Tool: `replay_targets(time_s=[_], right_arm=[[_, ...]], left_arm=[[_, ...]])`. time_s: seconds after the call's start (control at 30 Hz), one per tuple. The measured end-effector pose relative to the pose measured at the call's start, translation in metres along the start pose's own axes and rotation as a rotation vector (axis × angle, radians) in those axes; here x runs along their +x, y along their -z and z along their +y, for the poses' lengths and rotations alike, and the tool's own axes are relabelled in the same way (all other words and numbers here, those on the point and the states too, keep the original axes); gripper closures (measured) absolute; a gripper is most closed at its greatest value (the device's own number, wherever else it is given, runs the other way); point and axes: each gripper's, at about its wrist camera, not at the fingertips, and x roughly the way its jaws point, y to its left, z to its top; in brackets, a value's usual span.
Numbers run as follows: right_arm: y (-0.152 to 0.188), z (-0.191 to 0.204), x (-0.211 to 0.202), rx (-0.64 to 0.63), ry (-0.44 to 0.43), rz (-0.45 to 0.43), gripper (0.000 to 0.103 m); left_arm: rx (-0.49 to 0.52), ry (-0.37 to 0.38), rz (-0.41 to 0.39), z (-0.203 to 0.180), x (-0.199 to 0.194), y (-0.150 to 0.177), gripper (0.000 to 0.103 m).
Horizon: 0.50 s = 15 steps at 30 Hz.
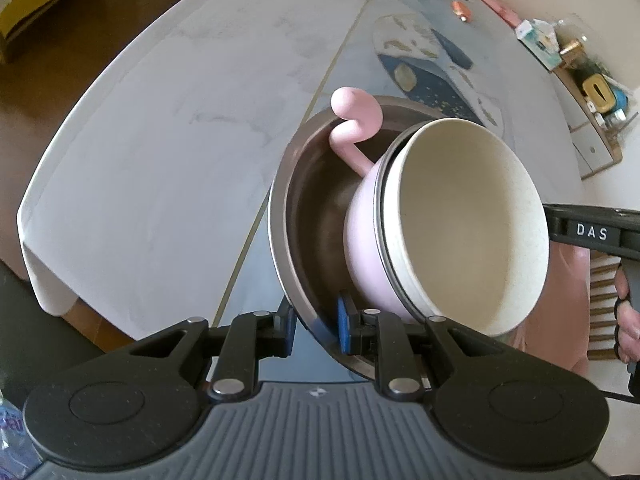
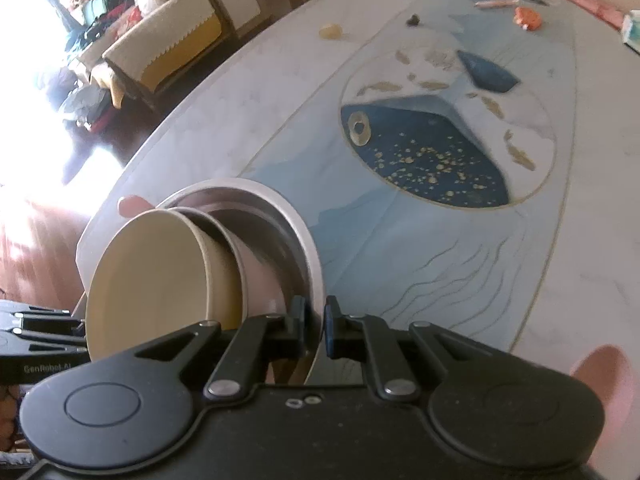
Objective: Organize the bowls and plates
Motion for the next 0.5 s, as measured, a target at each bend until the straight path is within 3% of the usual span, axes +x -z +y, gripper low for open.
replay_targets(time_s=[0.5], right_arm=[[0.031, -0.027, -0.069, 0.182, 0.036, -0.169, 0.093]], left_arm=[[0.216, 0.068, -0.028, -0.05, -0.023, -0.022, 0.084]])
